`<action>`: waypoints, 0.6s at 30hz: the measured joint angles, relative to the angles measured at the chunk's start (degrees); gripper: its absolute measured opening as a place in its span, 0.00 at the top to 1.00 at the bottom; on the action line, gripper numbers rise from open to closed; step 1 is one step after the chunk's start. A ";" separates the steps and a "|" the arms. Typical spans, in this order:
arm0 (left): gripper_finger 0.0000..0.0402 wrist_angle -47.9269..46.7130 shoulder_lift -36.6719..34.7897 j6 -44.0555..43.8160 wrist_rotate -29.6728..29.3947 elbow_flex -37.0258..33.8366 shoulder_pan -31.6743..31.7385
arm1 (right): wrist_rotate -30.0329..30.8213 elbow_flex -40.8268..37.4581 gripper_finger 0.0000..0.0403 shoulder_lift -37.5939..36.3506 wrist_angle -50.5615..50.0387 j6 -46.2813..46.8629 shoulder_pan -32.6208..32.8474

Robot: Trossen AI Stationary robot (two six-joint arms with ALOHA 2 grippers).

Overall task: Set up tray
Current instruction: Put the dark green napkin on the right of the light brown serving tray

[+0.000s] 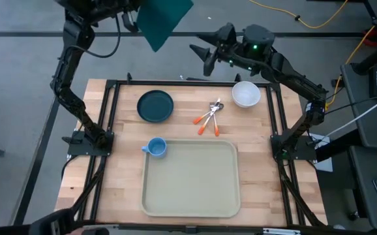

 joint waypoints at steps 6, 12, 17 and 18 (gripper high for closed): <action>1.00 6.55 0.16 -1.33 1.04 -1.05 -2.61 | -3.78 0.00 0.32 0.92 5.55 0.60 0.02; 1.00 8.32 0.23 -0.92 0.38 -2.22 -3.34 | -4.18 0.00 0.34 1.61 10.17 1.03 0.20; 1.00 10.18 1.36 -2.47 0.40 -2.23 -4.68 | -4.48 0.00 0.34 2.73 11.48 1.83 0.17; 1.00 10.73 1.66 -2.48 0.37 -2.23 -4.97 | -4.50 0.00 0.34 3.00 11.78 1.95 0.17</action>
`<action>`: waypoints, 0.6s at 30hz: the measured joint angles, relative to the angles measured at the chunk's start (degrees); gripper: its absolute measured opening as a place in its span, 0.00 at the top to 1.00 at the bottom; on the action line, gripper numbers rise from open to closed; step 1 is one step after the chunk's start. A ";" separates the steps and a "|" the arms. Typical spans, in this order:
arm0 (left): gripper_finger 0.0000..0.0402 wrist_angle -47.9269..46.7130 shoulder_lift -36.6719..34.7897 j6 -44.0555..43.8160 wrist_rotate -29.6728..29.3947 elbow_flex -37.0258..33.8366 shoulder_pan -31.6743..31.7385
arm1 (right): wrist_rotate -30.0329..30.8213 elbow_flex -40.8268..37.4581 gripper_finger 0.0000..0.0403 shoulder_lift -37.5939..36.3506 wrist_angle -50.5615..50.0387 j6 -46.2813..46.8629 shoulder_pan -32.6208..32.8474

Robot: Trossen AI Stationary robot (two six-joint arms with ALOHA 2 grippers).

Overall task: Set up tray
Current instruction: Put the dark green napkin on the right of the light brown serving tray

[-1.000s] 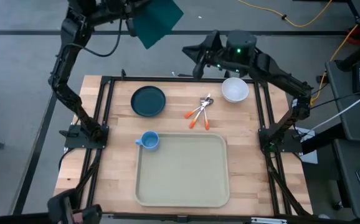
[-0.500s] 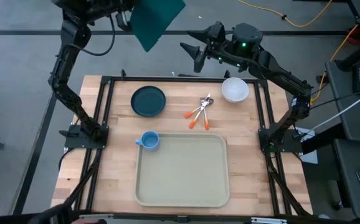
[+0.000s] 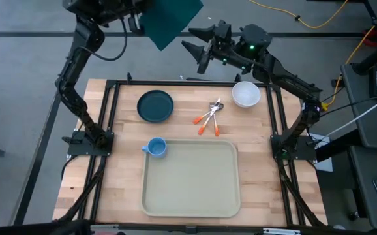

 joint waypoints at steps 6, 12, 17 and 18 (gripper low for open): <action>1.00 2.92 1.60 1.01 -1.40 0.00 -2.18 | -1.18 0.02 0.34 0.69 1.23 1.43 0.01; 1.00 3.13 2.32 0.84 -1.46 0.00 -2.73 | -1.14 0.00 0.34 0.70 2.05 2.73 0.00; 1.00 3.36 2.32 1.11 -1.48 0.00 -3.07 | -1.09 0.00 0.34 0.70 3.05 2.73 0.00; 1.00 3.36 2.32 1.13 -1.63 0.00 -3.11 | -1.07 0.00 0.34 0.70 3.41 2.73 0.00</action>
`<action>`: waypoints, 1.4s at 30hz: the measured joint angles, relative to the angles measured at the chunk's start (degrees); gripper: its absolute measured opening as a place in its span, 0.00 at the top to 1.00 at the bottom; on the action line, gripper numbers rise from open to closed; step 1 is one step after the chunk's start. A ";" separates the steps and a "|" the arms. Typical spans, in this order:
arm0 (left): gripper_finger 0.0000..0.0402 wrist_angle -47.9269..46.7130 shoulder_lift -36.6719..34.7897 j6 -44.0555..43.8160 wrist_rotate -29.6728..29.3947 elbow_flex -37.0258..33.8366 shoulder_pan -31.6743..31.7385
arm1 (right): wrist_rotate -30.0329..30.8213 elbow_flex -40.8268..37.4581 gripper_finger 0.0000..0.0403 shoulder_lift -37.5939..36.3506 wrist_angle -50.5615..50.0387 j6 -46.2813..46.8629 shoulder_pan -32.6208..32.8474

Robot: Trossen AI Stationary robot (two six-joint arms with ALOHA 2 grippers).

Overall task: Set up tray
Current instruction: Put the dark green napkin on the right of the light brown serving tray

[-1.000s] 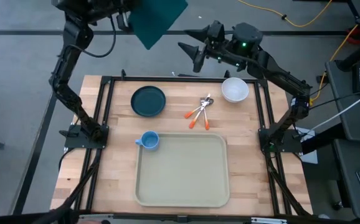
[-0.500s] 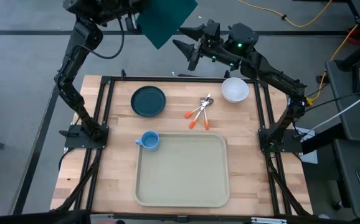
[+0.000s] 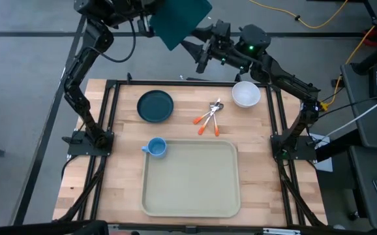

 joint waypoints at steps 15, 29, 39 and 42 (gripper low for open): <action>1.00 0.22 0.00 2.53 -2.84 0.00 -1.64 | 2.25 0.00 0.52 -0.02 3.46 -1.66 0.00; 1.00 -0.61 0.03 3.01 -2.91 -0.02 -0.33 | 3.72 0.00 0.98 -0.07 1.17 -2.39 0.04; 0.98 -22.16 -3.63 9.14 -4.04 0.02 12.11 | 5.85 -0.04 0.98 -3.65 -18.70 0.04 0.07; 0.97 -24.05 -4.14 6.56 -3.29 0.04 15.64 | 3.93 -0.04 0.98 -4.39 -25.38 2.07 0.07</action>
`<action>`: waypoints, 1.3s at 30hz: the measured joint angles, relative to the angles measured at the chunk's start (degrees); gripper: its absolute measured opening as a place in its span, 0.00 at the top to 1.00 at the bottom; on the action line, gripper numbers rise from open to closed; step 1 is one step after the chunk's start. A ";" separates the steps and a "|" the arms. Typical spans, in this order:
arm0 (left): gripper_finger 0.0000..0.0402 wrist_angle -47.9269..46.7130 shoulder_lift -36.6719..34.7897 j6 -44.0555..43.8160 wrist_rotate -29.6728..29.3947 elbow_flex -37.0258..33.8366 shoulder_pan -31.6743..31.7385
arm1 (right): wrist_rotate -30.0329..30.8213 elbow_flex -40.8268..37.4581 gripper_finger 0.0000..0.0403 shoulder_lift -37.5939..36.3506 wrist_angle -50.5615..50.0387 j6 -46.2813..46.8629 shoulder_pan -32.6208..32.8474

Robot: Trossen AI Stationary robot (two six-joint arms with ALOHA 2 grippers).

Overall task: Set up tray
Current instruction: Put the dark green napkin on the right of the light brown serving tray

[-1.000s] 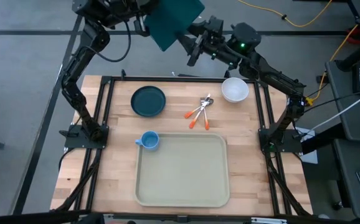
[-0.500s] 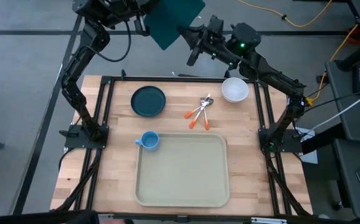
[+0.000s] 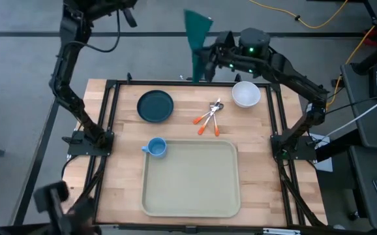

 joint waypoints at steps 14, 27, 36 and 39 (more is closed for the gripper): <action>0.99 -14.11 -0.49 5.37 3.81 -0.02 2.76 | -2.64 -4.99 0.98 -1.49 -30.61 15.38 8.77; 0.99 -18.62 -0.47 9.04 3.87 -0.02 2.33 | 0.77 -29.08 0.98 -7.49 -25.14 46.73 26.96; 1.00 -28.18 -0.16 15.87 3.49 -0.02 2.33 | 3.78 -31.19 0.98 -8.65 -33.92 72.24 40.35; 0.99 -31.17 0.03 18.22 3.51 -0.02 2.33 | 3.77 -31.19 0.98 -8.67 -36.04 80.27 45.60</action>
